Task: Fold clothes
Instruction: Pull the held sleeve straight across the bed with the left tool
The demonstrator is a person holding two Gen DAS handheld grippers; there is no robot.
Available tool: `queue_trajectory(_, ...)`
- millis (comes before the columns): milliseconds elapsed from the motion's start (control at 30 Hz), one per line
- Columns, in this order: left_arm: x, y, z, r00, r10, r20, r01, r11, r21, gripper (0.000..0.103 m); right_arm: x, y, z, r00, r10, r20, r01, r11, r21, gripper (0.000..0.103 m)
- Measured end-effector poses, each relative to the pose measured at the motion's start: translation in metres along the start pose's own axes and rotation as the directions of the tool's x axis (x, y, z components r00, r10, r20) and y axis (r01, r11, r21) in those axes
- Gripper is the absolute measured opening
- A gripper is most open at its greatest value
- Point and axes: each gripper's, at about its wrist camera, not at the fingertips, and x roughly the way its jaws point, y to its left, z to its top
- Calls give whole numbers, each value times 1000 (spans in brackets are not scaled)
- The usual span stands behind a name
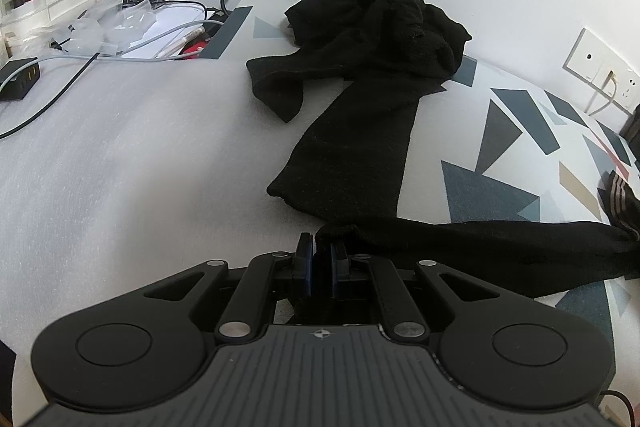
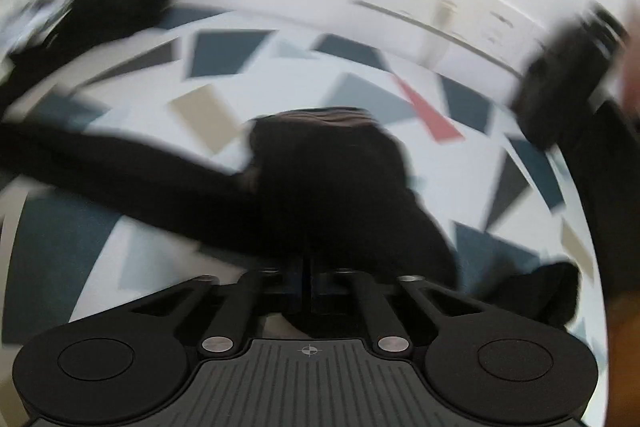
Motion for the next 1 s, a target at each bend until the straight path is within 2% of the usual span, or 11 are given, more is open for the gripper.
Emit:
queue_trajectory(67,0,1,0,1000,-1,-1,1,1000,-5,9,-17,-33,6,994,-79,78,69,989,131,3)
queue_trajectory(133,-2,3,1,1000,3,0,-3,1000,-8,9,-32,-64,6,982,-160,103,131,961,242,2)
queue_trajectory(200,-3,4,1,1000,10,3,-10,1000,-10,9,-46,-95,5,964,-241,115,187,918,350,2)
queue_trajectory(300,-4,7,1,1000,17,1,-17,1000,-17,9,-69,-141,5,926,-360,116,258,824,504,2)
queue_trajectory(433,-4,10,0,1000,18,-1,-18,1000,-23,9,-62,-170,-26,935,-352,-34,303,748,590,4)
queue_trajectory(500,-4,9,0,1000,23,-2,-23,1000,-22,9,-51,-175,-44,942,-312,-123,320,729,605,17)
queue_trajectory(600,-4,8,1,1000,29,-5,-29,999,-16,9,-50,-165,-59,944,-302,-134,319,729,606,30)
queue_trajectory(733,-5,7,2,999,35,-9,-35,999,-10,9,-59,-152,-60,952,-293,-86,284,748,600,31)
queue_trajectory(867,-7,8,1,999,43,-9,-43,999,-6,9,-70,-152,-45,945,-325,-28,284,775,564,32)
queue_trajectory(933,-8,9,1,999,50,-7,-50,999,-9,9,-74,-148,-35,941,-339,16,281,805,522,40)
queue_trajectory(1000,-10,11,0,998,59,-2,-59,998,-14,9,-74,-138,-22,939,-336,65,271,845,461,61)
